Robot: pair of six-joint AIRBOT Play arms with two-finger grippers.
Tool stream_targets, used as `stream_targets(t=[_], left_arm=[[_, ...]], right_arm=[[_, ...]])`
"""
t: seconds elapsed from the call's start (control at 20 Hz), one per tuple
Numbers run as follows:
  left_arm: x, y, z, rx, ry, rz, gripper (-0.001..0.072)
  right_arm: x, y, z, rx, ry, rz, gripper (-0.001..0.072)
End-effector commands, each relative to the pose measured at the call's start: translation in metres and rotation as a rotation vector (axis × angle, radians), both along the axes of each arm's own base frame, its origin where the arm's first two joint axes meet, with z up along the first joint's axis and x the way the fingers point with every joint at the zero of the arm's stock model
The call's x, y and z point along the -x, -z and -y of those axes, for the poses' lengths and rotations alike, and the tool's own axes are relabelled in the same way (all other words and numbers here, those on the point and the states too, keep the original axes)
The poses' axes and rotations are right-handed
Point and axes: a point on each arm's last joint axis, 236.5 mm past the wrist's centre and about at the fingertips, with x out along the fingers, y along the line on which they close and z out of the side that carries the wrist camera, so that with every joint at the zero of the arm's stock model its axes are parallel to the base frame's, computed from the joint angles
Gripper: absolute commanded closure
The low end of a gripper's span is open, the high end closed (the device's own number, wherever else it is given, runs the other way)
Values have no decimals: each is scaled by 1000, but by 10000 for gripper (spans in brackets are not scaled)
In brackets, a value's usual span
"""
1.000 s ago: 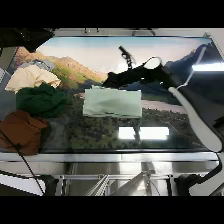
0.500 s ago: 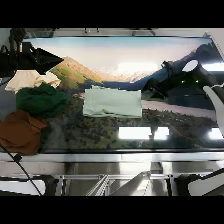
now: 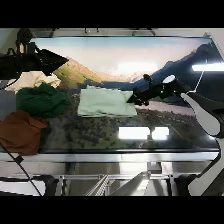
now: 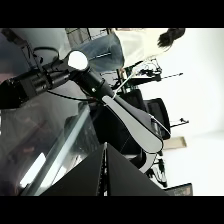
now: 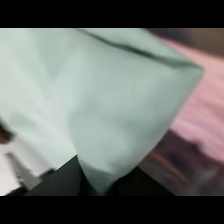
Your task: Fold the shirts.
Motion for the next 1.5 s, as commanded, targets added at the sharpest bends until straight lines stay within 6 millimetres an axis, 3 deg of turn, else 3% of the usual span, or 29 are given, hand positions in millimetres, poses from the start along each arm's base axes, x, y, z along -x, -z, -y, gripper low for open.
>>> stream_targets(t=[0.0,0.1,0.2,0.25,0.35,0.45,0.5,0.6,0.7,0.8,1.0,1.05,1.1,1.15,1.2,1.4,1.45], left_arm=[[4,-2,12,11,27,1,705],[7,-2,18,11,42,1,705],[9,-2,23,11,55,1,705],[11,-2,26,10,63,1,705],[11,-2,25,9,63,1,705],[11,0,25,1,63,0,705],[11,0,25,1,64,-1,705],[11,0,25,1,65,-1,705],[11,0,25,1,65,-1,705],[11,0,25,1,64,-1,706],[8,1,25,-1,52,1,706],[8,1,25,-1,51,1,705],[9,1,25,-1,53,1,705],[9,1,25,-1,55,0,705],[9,0,25,0,55,0,705],[11,-1,25,4,65,1,705],[13,-2,26,9,70,1,705]], right_arm=[[-38,-66,20,-165,94,145,694],[-63,-90,99,-92,229,223,695],[-68,-99,210,56,415,222,695],[-56,-99,271,138,517,191,696],[-9,-93,377,269,701,111,696],[56,-80,458,354,869,20,695],[92,-71,490,386,952,-30,695],[156,-54,532,423,1059,-127,695],[216,-35,561,479,1106,-232,695],[259,-25,579,526,1149,-303,695],[317,-16,579,536,1177,-421,694],[326,-15,576,514,1197,-442,685],[333,-14,573,485,1227,-473,547],[339,-16,568,456,1238,-496,243],[343,-19,565,428,1253,-523,65],[343,-42,549,350,1259,-562,73],[329,-53,547,309,1278,-526,193]])
